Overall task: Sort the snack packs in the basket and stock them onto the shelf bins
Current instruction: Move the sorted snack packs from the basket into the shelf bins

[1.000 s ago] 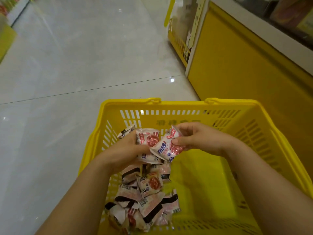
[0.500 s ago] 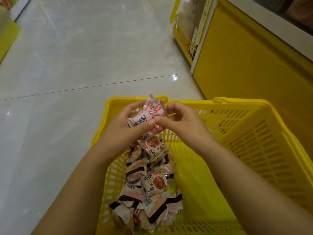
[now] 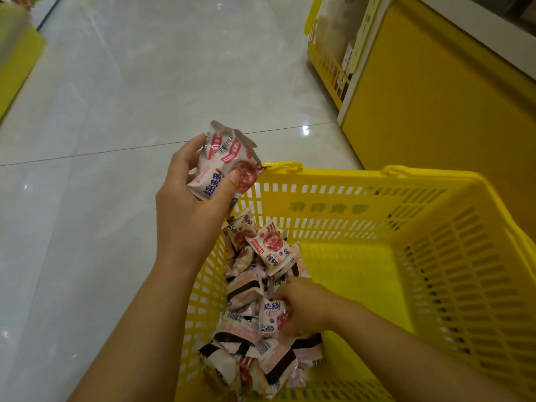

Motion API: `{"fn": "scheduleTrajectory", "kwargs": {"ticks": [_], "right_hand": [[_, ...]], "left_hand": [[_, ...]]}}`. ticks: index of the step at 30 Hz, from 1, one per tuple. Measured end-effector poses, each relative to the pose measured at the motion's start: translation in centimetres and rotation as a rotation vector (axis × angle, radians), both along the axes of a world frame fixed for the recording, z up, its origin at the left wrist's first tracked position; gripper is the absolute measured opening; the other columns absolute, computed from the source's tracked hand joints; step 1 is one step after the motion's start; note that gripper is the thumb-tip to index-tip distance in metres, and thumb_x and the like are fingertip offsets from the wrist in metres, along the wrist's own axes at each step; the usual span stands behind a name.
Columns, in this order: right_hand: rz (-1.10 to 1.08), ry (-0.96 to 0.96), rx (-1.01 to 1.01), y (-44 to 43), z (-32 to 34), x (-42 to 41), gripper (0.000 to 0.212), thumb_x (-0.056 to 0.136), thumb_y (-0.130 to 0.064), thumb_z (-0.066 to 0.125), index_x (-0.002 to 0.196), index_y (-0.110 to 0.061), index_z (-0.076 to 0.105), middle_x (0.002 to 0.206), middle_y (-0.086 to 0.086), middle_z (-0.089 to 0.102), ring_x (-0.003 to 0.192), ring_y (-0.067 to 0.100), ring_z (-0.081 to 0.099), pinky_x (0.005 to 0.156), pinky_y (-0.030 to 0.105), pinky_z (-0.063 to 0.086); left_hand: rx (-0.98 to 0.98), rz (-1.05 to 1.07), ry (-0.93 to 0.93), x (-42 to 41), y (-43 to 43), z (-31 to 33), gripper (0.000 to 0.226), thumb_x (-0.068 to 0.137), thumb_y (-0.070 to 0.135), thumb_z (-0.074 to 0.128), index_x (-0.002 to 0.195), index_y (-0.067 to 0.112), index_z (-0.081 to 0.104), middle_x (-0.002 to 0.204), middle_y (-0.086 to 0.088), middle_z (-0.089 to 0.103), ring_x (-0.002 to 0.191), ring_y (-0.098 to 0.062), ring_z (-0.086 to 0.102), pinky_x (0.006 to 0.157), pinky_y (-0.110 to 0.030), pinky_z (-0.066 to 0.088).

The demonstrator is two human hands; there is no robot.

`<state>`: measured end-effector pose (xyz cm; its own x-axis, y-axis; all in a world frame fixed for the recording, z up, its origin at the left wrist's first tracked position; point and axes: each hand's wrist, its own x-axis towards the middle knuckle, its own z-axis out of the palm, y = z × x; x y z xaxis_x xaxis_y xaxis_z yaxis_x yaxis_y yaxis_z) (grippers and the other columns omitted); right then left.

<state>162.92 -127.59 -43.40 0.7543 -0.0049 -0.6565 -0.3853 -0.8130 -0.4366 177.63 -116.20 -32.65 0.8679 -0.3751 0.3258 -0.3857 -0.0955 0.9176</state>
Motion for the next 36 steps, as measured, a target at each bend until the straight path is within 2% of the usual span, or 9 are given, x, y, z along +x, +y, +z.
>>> {"fn": "scheduleTrajectory", "kwargs": {"ticks": [3,7,11,14,18,23,25,30,36], "right_hand": [[0.067,-0.055,-0.090,-1.0,1.7,0.9,0.037,0.070,-0.042,0.080,0.078,-0.019,0.052,0.076,-0.005,0.046,0.081,0.020,0.048,0.065,0.033,0.044],[0.159,-0.414,-0.407,-2.6,2.9,3.1,0.041,0.076,-0.040,0.072,0.109,-0.018,0.061,0.127,0.005,0.046,0.118,0.025,0.037,0.097,0.040,0.039],[0.303,-0.433,-0.457,-2.7,1.6,4.8,0.052,0.083,-0.022,0.069,0.131,-0.014,0.052,0.159,0.006,0.012,0.143,0.031,0.013,0.111,0.047,0.030],[0.328,-0.446,-0.498,-2.6,0.2,4.7,0.055,0.083,-0.021,0.068,0.134,-0.017,0.049,0.155,0.009,0.022,0.135,0.031,0.025,0.103,0.043,0.039],[0.195,-0.500,-0.529,-3.7,-0.3,3.1,0.060,0.079,-0.038,0.071,0.132,-0.023,0.049,0.121,0.007,0.047,0.114,0.027,0.036,0.091,0.038,0.039],[-0.547,-0.284,-0.150,-7.1,-1.3,-1.2,0.047,0.076,-0.036,0.076,0.113,-0.014,0.057,0.104,0.005,0.054,0.088,0.020,0.054,0.068,0.027,0.044],[-0.670,-0.150,-0.094,-8.0,-2.1,-3.0,0.043,0.080,-0.030,0.075,0.110,-0.008,0.055,0.105,0.011,0.063,0.085,0.022,0.059,0.061,0.027,0.045],[-0.532,0.223,-0.109,-8.4,-3.7,-5.1,0.039,0.085,-0.035,0.069,0.110,-0.011,0.053,0.107,0.007,0.062,0.105,0.023,0.060,0.068,0.024,0.044],[-0.116,0.146,-0.487,-8.8,-2.6,-4.1,0.044,0.081,-0.036,0.069,0.117,-0.015,0.055,0.147,0.014,0.025,0.134,0.031,0.030,0.095,0.035,0.042]], "left_hand": [[-0.010,0.026,0.000,0.0,0.0,-0.1,0.055,0.082,0.038,0.067,0.132,0.032,0.048,0.112,0.024,0.056,0.097,0.000,0.064,0.070,-0.014,0.054],[-0.035,0.046,0.009,0.2,0.0,-0.3,0.055,0.084,0.036,0.067,0.134,0.027,0.048,0.112,0.016,0.057,0.096,-0.001,0.065,0.067,-0.012,0.053],[-0.033,0.030,0.004,0.1,0.0,-0.5,0.053,0.085,0.031,0.068,0.134,0.024,0.048,0.112,0.017,0.056,0.095,0.000,0.065,0.065,-0.011,0.052],[-0.017,0.012,-0.009,0.0,-0.2,-0.6,0.052,0.085,0.029,0.069,0.133,0.027,0.048,0.112,0.022,0.055,0.097,0.003,0.064,0.065,-0.010,0.052],[0.000,0.001,-0.016,-0.1,-0.4,-0.6,0.051,0.082,0.034,0.068,0.129,0.036,0.048,0.109,0.031,0.055,0.099,0.004,0.063,0.066,-0.011,0.052],[0.003,-0.001,-0.013,0.0,-0.4,-0.6,0.052,0.081,0.036,0.068,0.129,0.037,0.048,0.109,0.033,0.055,0.099,0.004,0.063,0.070,-0.014,0.054],[0.004,0.000,-0.017,0.0,-0.4,-0.6,0.052,0.081,0.036,0.068,0.129,0.037,0.048,0.108,0.034,0.054,0.099,0.005,0.062,0.069,-0.014,0.054],[0.018,-0.005,-0.038,-0.1,-0.5,-0.6,0.053,0.081,0.036,0.068,0.130,0.035,0.048,0.110,0.033,0.053,0.100,0.006,0.061,0.070,-0.012,0.053],[0.027,-0.013,-0.052,-0.1,-0.7,-0.7,0.054,0.080,0.038,0.070,0.130,0.034,0.048,0.110,0.033,0.053,0.099,0.005,0.062,0.069,-0.012,0.053]]}}
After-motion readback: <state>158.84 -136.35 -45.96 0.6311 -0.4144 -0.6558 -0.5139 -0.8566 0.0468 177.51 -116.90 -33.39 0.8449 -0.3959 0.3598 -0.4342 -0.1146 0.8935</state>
